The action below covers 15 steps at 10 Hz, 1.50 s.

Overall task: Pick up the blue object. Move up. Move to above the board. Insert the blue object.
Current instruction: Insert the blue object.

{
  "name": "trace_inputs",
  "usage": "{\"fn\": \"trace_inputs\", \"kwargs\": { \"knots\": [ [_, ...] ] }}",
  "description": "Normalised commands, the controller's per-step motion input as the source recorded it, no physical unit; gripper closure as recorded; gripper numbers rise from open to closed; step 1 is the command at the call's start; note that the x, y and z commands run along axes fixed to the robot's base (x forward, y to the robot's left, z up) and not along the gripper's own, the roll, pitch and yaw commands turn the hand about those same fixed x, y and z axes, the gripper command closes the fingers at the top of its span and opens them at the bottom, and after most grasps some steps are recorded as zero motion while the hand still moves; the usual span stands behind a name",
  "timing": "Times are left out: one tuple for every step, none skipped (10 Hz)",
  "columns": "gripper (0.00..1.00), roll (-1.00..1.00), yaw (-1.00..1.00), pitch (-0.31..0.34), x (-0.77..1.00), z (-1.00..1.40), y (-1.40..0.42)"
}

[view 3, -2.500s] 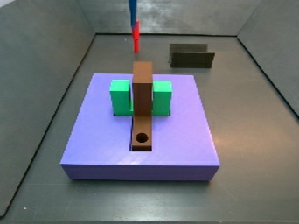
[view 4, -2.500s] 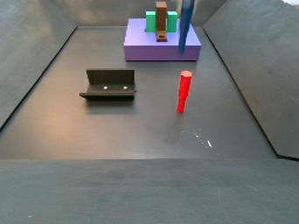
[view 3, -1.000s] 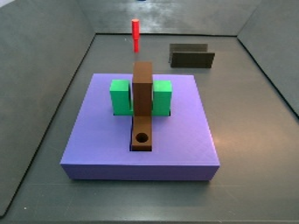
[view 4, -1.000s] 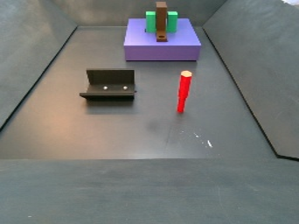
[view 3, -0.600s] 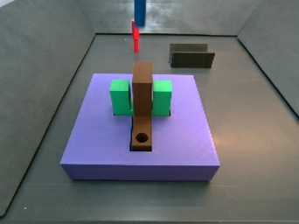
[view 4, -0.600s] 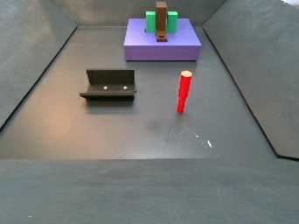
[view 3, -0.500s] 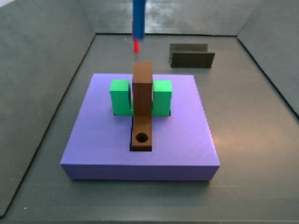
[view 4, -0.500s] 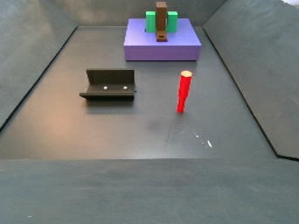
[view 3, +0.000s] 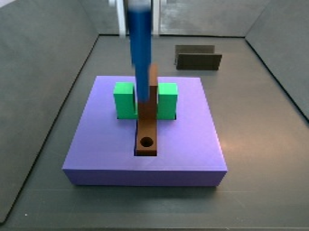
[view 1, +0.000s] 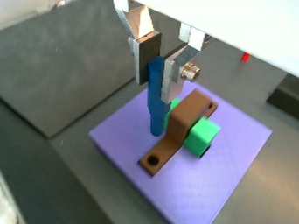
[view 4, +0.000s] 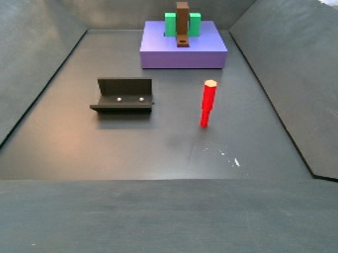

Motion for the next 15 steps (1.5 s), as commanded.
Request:
{"fn": "trace_inputs", "kwargs": {
  "knots": [
    [1.00, 0.27, 0.00, -0.163, 0.00, -0.71, -0.39],
    [1.00, 0.21, -0.07, -0.053, 0.00, -0.86, 0.00],
    [1.00, 0.03, -0.08, 0.000, 0.00, -0.72, 0.17],
    [1.00, -0.01, -0.07, 0.000, 0.03, -0.59, 0.34],
    [1.00, -0.17, -0.05, 0.000, 0.00, -0.49, 0.31],
    [1.00, -0.25, 0.00, -0.009, 0.00, -0.41, 0.13],
    [1.00, -0.29, 0.00, 0.000, 0.08, -0.25, 0.00],
    [1.00, -0.29, 0.00, 0.000, 0.19, -0.04, 0.00],
    [1.00, -0.11, 0.01, 0.037, 0.17, 0.00, -0.18],
    [1.00, 0.00, 0.00, 0.014, 0.03, 0.00, -0.16],
    [1.00, 0.00, 0.00, 0.000, 0.00, -0.13, 0.00],
    [1.00, 0.00, 0.00, 0.000, -0.11, -0.14, 0.00],
    [1.00, -0.07, 0.00, 0.000, -0.14, -0.01, 0.05],
    [1.00, -0.10, 0.00, -0.009, -0.20, 0.00, 0.10],
    [1.00, -0.11, 0.03, -0.020, -0.13, 0.00, 0.00]
  ]
}}
